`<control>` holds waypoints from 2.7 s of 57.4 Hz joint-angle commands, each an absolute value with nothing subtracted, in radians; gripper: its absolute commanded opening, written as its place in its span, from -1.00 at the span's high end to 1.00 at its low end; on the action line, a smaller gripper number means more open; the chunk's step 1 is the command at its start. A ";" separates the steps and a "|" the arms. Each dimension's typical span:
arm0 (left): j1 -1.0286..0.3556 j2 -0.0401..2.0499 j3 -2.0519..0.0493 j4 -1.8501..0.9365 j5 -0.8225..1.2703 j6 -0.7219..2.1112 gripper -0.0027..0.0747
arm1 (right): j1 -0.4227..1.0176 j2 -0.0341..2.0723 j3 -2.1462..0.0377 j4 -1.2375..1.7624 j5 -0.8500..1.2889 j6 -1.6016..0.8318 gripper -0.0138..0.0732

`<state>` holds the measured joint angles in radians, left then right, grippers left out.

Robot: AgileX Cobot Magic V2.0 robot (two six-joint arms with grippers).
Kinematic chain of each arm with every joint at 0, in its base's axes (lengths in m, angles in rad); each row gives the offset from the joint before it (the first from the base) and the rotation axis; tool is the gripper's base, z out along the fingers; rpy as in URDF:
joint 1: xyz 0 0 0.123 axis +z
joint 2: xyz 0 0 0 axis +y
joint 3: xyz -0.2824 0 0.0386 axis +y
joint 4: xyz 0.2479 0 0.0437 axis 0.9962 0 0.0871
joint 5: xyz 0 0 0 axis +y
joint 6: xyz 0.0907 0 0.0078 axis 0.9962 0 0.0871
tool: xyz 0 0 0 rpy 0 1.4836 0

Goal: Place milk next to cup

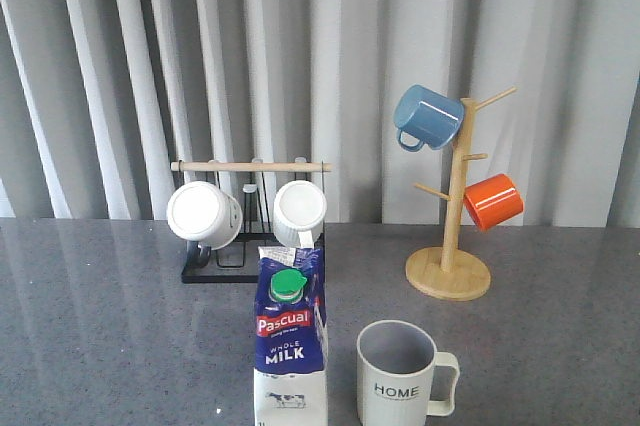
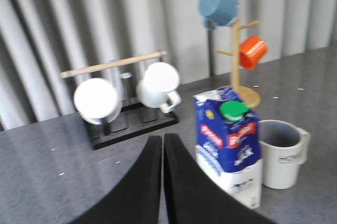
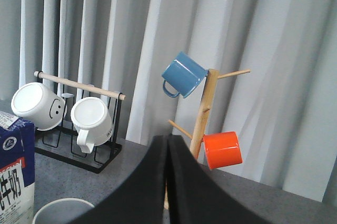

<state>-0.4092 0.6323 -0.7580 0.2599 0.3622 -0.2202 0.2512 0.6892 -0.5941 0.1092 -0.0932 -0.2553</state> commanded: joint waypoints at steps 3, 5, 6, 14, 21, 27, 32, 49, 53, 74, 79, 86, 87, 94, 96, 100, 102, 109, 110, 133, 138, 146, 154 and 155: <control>-0.241 0.496 -0.587 0.187 0.134 -0.229 0.95 | 0.244 0.686 -0.628 0.098 -0.163 -0.260 0.70; -0.195 0.457 -0.522 0.157 0.073 -0.229 0.95 | 0.244 0.686 -0.628 0.098 -0.163 -0.260 0.70; -0.169 0.434 -0.496 0.138 0.035 -0.228 0.95 | 0.244 0.686 -0.628 0.098 -0.163 -0.260 0.70; -0.034 0.305 -0.261 0.080 -0.128 -0.228 0.95 | 0.244 0.686 -0.628 0.098 -0.163 -0.260 0.70; 0.005 0.254 -0.190 0.091 -0.098 -0.223 0.95 | 0.244 0.686 -0.628 0.098 -0.163 -0.260 0.70; 0.036 0.194 -0.159 0.098 -0.051 -0.219 0.95 | 0.244 0.686 -0.628 0.098 -0.163 -0.260 0.70; 0.062 0.139 -0.129 0.098 -0.054 -0.219 0.95 | 0.244 0.686 -0.628 0.098 -0.163 -0.260 0.70; 0.069 -0.026 0.004 0.101 -0.062 -0.218 0.95 | 0.244 0.686 -0.628 0.098 -0.163 -0.260 0.70; 0.067 -0.024 0.003 0.103 -0.057 -0.178 0.95 | 0.244 0.686 -0.628 0.098 -0.166 -0.260 0.70; 0.067 -0.024 0.003 0.108 -0.053 -0.048 0.95 | 0.244 0.686 -0.628 0.098 -0.163 -0.260 0.70; 0.067 -0.024 0.003 0.108 -0.032 -0.048 0.95 | 0.244 0.686 -0.628 0.098 -0.163 -0.260 0.70; 0.067 -0.024 0.003 0.108 -0.023 -0.048 0.95 | 0.244 0.686 -0.628 0.098 -0.163 -0.260 0.70; 0.067 -0.024 0.002 0.108 -0.025 -0.048 0.95 | 0.244 0.686 -0.628 0.098 -0.163 -0.260 0.70; 0.067 -0.024 0.002 0.108 -0.025 -0.048 0.95 | 0.244 0.686 -0.628 0.098 -0.163 -0.260 0.70; 0.067 -0.024 0.002 0.108 -0.025 -0.048 0.95 | 0.244 0.686 -0.628 0.098 -0.163 -0.260 0.70; 0.067 -0.024 0.002 0.108 -0.025 -0.048 0.95 | 0.244 0.686 -0.628 0.098 -0.163 -0.260 0.70; 0.067 -0.024 0.002 0.108 -0.025 -0.048 0.95 | 0.244 0.686 -0.628 0.098 -0.163 -0.260 0.70; 0.067 -0.024 0.002 0.108 -0.025 -0.048 0.95 | 0.244 0.686 -0.628 0.098 -0.163 -0.260 0.70; 0.067 -0.024 0.002 0.108 -0.025 -0.048 0.95 | 0.244 0.686 -0.628 0.098 -0.163 -0.260 0.70; 0.067 -0.024 0.002 0.108 -0.024 -0.048 0.95 | 0.235 0.671 -0.618 0.096 -0.150 -0.263 0.70; 0.067 -0.024 0.002 0.108 -0.024 -0.048 0.95 | 0.186 0.593 -0.561 0.094 -0.084 -0.252 0.70; 0.067 -0.024 0.002 0.108 -0.024 -0.048 0.95 | 0.079 0.440 -0.398 0.081 -0.103 -0.198 0.70; 0.067 -0.024 0.002 0.108 -0.024 -0.048 0.95 | 0.040 0.283 -0.244 -0.016 -0.111 -0.108 0.70; 0.067 -0.024 0.002 0.108 -0.024 -0.048 0.95 | 0.038 0.261 -0.216 -0.031 -0.111 -0.096 0.70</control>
